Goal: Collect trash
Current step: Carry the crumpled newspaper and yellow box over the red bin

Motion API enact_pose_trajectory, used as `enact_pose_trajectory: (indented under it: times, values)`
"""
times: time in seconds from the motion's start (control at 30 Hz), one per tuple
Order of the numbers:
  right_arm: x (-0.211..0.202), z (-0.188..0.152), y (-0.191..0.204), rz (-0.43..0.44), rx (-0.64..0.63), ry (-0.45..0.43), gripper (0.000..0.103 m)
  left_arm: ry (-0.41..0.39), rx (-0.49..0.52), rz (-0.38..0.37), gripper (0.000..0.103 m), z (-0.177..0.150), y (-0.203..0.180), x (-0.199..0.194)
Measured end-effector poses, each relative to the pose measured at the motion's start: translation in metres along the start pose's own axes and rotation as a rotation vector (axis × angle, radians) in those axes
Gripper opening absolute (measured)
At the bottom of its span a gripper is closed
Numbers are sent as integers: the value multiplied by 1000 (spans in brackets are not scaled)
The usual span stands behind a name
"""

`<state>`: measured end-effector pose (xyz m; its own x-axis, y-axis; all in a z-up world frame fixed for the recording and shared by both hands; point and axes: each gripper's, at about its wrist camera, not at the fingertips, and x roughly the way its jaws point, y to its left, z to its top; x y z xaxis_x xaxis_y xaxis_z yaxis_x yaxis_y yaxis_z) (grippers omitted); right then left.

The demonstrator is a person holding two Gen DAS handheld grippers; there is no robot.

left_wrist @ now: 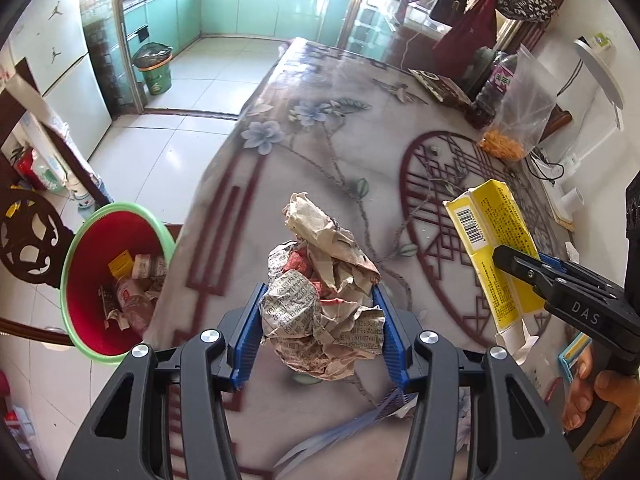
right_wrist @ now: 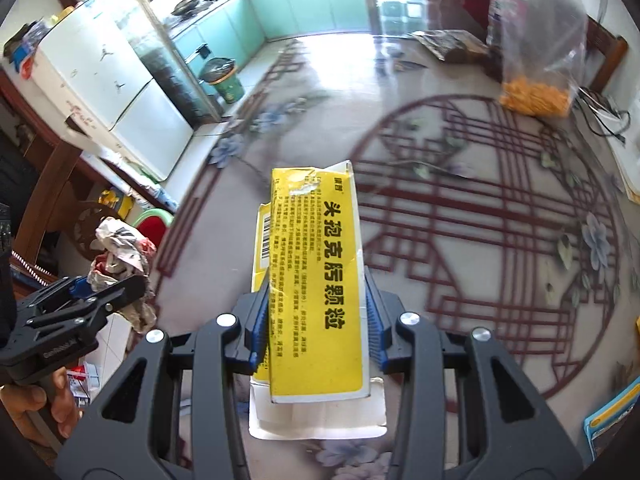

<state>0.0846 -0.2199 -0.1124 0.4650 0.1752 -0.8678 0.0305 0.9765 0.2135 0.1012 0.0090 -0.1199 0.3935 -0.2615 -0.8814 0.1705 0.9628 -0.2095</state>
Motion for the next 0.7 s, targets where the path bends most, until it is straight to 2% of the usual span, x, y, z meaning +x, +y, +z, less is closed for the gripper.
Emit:
enact_pose_trajectory:
  times: [0.33,0.7]
  values:
    - [9,6,69,-21,-47,-1,39,-9,-8,-10,49,2,59,-8]
    - [22,16,151,-26,-102,-16,39,-18,-31,3,49,19,141,-14]
